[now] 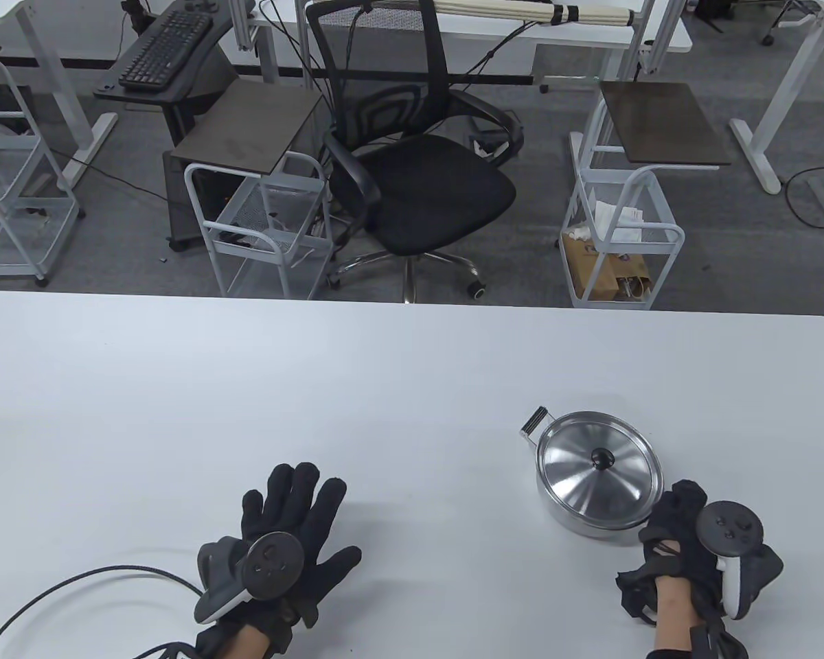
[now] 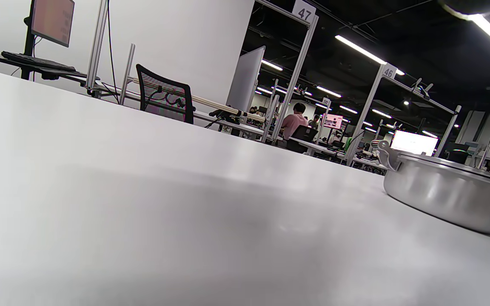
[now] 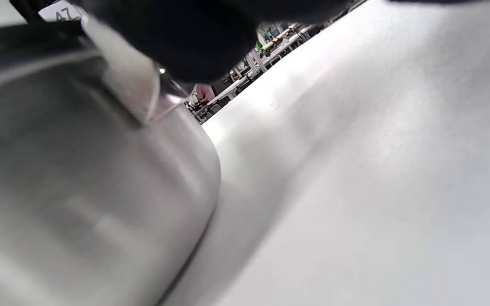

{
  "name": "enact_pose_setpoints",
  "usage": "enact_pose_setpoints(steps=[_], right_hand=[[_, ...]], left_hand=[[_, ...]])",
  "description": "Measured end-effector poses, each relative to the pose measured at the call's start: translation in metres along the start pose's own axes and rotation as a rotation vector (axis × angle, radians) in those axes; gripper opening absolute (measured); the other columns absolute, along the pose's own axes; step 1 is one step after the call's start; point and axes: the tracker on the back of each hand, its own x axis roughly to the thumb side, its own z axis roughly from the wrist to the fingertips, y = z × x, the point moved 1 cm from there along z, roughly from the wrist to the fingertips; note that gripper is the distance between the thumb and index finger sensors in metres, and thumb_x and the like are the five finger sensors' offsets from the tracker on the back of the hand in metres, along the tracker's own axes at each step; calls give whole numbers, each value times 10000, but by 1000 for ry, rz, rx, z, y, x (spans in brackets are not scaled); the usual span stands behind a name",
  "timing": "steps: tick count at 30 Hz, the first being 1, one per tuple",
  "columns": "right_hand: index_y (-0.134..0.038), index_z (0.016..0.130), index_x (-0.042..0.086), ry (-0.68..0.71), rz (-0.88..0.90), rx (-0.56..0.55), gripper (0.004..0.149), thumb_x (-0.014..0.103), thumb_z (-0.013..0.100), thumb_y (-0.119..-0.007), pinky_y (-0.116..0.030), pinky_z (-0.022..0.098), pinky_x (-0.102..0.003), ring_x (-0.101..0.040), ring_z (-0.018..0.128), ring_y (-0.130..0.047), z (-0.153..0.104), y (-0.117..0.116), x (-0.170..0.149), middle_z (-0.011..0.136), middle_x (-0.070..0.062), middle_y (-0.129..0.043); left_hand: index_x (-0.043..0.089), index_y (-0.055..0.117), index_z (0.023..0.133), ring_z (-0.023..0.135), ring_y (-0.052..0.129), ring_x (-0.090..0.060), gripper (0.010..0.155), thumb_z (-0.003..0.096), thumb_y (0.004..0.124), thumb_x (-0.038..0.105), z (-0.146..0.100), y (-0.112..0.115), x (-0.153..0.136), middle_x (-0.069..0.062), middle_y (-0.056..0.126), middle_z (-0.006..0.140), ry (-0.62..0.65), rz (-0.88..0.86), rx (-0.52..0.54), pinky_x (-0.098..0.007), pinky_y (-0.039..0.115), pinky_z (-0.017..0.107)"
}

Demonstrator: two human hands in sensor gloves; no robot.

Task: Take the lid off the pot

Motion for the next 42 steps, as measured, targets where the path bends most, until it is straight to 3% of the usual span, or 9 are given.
enact_pose_setpoints(steps=[8,20,31,42], right_hand=[[-526,954,129,-5,178,0,490,345,531,-646,-803,71,-366,-140,13,-829,-5,6,2,349,181,-907],[-545,953,129,196,253,68,484,357,536,-639,-794,51,-351,-130,2,-825,-42,3,61,338,206,-909],[-548,953,129,365,195,227,483,360,537,-632,-792,51,-349,-132,5,-826,-84,-39,101,337,214,-911],[-548,952,128,424,86,338,483,363,537,-623,-793,63,-354,-140,15,-830,-101,-79,109,343,225,-912]], left_hand=[[508,218,1120,1177,168,-326,846,438,580,855,-1,-4,-5,36,198,1272,-15,-21,17,-664,247,769],[508,220,1120,1178,176,-326,846,437,580,855,-2,-9,-8,35,200,1272,-21,-39,45,-665,251,769],[506,221,1120,1179,179,-326,846,438,582,853,-4,-11,-11,34,200,1272,-29,-45,55,-665,254,769],[505,225,1120,1179,183,-326,844,439,585,851,-5,-13,-15,34,205,1272,-34,-51,60,-665,257,769]])
